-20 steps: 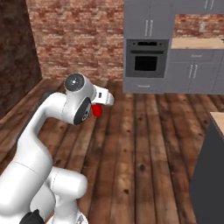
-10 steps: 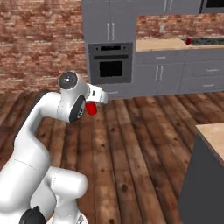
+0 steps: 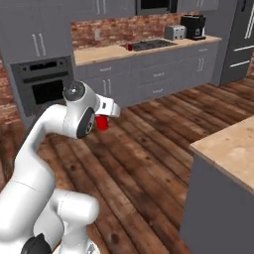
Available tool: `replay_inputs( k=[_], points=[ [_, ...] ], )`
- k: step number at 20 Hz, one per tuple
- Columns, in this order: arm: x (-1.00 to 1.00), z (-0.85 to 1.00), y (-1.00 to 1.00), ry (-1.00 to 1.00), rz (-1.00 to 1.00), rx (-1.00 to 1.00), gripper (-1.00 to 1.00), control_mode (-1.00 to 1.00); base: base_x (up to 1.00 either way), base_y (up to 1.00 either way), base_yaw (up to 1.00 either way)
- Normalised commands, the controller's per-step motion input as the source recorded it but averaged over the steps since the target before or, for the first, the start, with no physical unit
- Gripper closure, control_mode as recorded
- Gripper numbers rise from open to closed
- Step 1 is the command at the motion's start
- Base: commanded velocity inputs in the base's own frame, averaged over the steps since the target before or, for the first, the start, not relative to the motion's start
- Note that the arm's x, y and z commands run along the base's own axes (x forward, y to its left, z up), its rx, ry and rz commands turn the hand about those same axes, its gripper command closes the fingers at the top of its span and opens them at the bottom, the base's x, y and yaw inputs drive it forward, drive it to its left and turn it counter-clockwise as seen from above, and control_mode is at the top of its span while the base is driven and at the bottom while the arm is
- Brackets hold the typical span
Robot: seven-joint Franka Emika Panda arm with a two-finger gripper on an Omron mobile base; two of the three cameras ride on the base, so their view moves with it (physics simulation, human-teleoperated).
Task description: Four empty soda cans are scattered around the kitchen. Gather all the cans and cluster them next to the stove for recycling.
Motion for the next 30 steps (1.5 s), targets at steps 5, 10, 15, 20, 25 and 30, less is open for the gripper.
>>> replay_inputs(
  k=[5, 10, 15, 20, 25, 30],
  points=[
    [0.0, 0.0, 0.0, 0.0, 0.0, 0.0, 1.0, 1.0, 1.0, 1.0, -0.6],
    [0.0, 0.0, 0.0, 0.0, 0.0, 0.0, 1.0, 1.0, 1.0, 1.0, -0.56],
    [0.0, 0.0, 0.0, 0.0, 0.0, 0.0, 1.0, 1.0, 1.0, 1.0, -0.54],
    [0.0, 0.0, 0.0, 0.0, 0.0, 0.0, 1.0, 1.0, 1.0, 1.0, -0.47],
    [0.0, 0.0, 0.0, 0.0, 0.0, 0.0, 1.0, 1.0, 1.0, 0.72, 0.04],
    [0.0, 0.0, 0.0, 0.0, 0.0, 0.0, 1.0, 1.0, 1.0, 0.12, 0.39]
  ],
)
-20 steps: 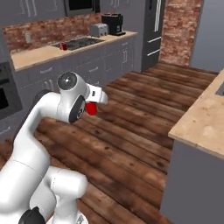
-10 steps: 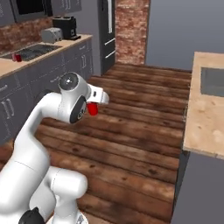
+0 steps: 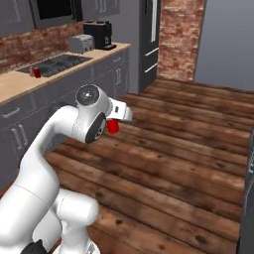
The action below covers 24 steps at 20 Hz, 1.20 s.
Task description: Four empty soda cans are scattered around the kitchen. Gather all the cans and cluster them next to the stove for recycling.
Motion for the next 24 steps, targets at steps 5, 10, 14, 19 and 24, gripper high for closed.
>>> replay_inputs(
  k=[5, 10, 14, 19, 24],
  points=[
    [0.0, 0.0, 0.0, 0.0, 0.0, 0.0, 1.0, 1.0, 1.0, 0.0, 0.41],
    [0.0, 0.0, 0.0, 0.0, 0.0, 0.0, 1.0, 1.0, 1.0, 0.0, 0.4],
    [0.0, 0.0, 0.0, 0.0, 0.0, 0.0, 1.0, 1.0, 1.0, 0.0, 0.4],
    [0.0, 0.0, 0.0, 0.0, 0.0, 0.0, 1.0, 1.0, 1.0, 0.0, 0.41],
    [0.0, 0.0, 0.0, 0.0, 0.0, 0.0, 1.0, 1.0, 1.0, 0.0, 0.45]
  ],
)
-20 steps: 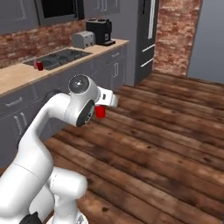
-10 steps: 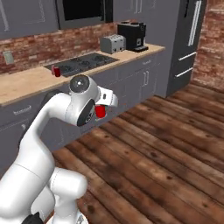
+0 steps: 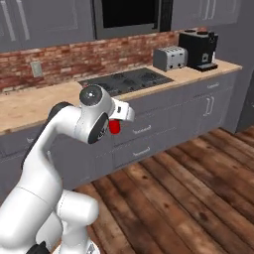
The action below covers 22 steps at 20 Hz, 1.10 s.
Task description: Four empty soda cans are scattered around the kitchen. Gather all the cans and cluster them next to the stove for recycling.
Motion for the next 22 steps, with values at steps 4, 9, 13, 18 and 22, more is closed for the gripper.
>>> replay_inputs(
  k=[4, 9, 13, 18, 22],
  points=[
    [0.0, 0.0, 0.0, 0.0, 0.0, 0.0, 1.0, 1.0, 1.0, 0.0, 0.49],
    [0.0, 0.0, 0.0, 0.0, 0.0, 0.0, 1.0, 1.0, 1.0, -0.12, 0.54],
    [0.0, 0.0, 0.0, 0.0, 0.0, 0.0, 1.0, 1.0, 0.92, -0.4, 0.47],
    [0.0, 0.0, 0.0, 0.0, 0.0, 0.0, 1.0, 1.0, 0.71, -0.59, 0.31],
    [0.0, 0.0, 0.0, 0.0, 0.0, 0.0, 1.0, 1.0, 0.36, -0.6, 0.25]
  ],
)
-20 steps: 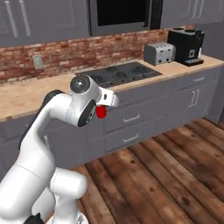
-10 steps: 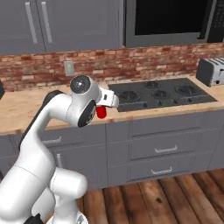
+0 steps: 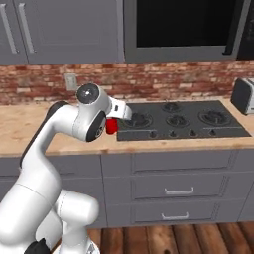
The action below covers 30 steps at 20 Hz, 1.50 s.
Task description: Four empty soda cans are scattered around the kitchen. Gather all the cans and cluster them next to the stove for recycling.
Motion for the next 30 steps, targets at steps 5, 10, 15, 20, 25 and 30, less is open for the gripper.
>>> replay_inputs(
  k=[5, 10, 15, 20, 25, 30],
  points=[
    [0.0, 0.0, 0.0, 0.0, 0.0, 0.0, 1.0, 1.0, 0.35, -0.05, 0.19],
    [0.0, 0.0, 0.0, 0.0, 0.0, 0.0, 1.0, 1.0, 0.5, 0.33, 0.25],
    [0.0, 0.0, 0.0, 0.0, 0.0, 0.0, 1.0, 1.0, 0.65, 0.09, 0.24],
    [0.0, 0.0, 0.0, 0.0, 0.0, 0.0, 1.0, 1.0, 0.32, 0.0, 0.13],
    [0.0, 0.0, 0.0, 0.0, 0.0, 0.0, 1.0, 1.0, 0.09, 0.0, 0.09],
    [0.0, 0.0, 0.0, 0.0, 0.0, 0.0, 1.0, 1.0, 0.0, 0.0, 0.01]
  ],
)
